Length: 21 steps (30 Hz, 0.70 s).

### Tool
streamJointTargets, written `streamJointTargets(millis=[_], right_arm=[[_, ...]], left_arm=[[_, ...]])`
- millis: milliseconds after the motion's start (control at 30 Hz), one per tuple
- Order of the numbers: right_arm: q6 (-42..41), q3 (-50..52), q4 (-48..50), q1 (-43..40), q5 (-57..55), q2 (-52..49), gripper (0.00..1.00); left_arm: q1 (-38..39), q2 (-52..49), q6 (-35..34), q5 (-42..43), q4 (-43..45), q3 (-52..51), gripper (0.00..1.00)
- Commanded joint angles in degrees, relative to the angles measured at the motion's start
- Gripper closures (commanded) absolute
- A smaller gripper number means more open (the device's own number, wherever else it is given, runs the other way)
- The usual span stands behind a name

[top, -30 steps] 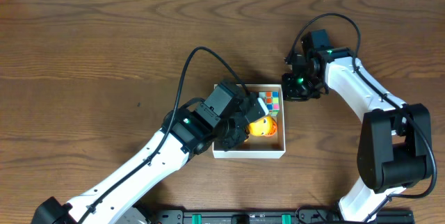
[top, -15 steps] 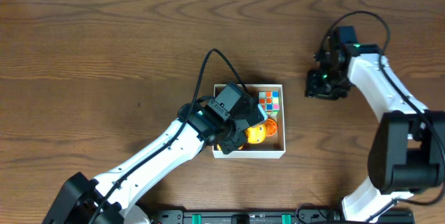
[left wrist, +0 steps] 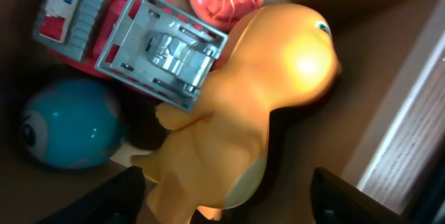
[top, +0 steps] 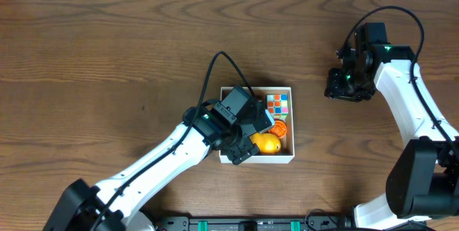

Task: Pack container
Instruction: 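Open the left gripper and lift it away from the duck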

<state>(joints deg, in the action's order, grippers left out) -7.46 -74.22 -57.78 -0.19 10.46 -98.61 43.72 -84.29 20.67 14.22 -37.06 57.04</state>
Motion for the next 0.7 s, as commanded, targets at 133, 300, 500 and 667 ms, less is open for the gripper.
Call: streamJointTargets(millis=[133, 300, 500, 667], right_arm=[[2.03, -0.94, -0.33, -0.24, -0.17, 0.9, 0.67], [1.99, -1.38, -0.31, 0.68, -0.22, 2.4, 0.67], [1.73, -1.99, 3.41, 3.13, -6.29, 9.51, 0.63], [3.1, -1.99, 9.6, 3.58, -8.94, 12.85, 0.12]], left_arm=[[-0.02, 11.26, 0.0, -2.71, -0.2, 3.21, 0.2], [-2.67, 18.05, -3.65, -11.74, -1.75, 3.21, 0.08], [-15.26, 20.31, -8.81, -12.35, -1.2, 3.21, 0.03], [-28.02, 18.51, -12.17, -12.33, 1.33, 3.21, 0.02]])
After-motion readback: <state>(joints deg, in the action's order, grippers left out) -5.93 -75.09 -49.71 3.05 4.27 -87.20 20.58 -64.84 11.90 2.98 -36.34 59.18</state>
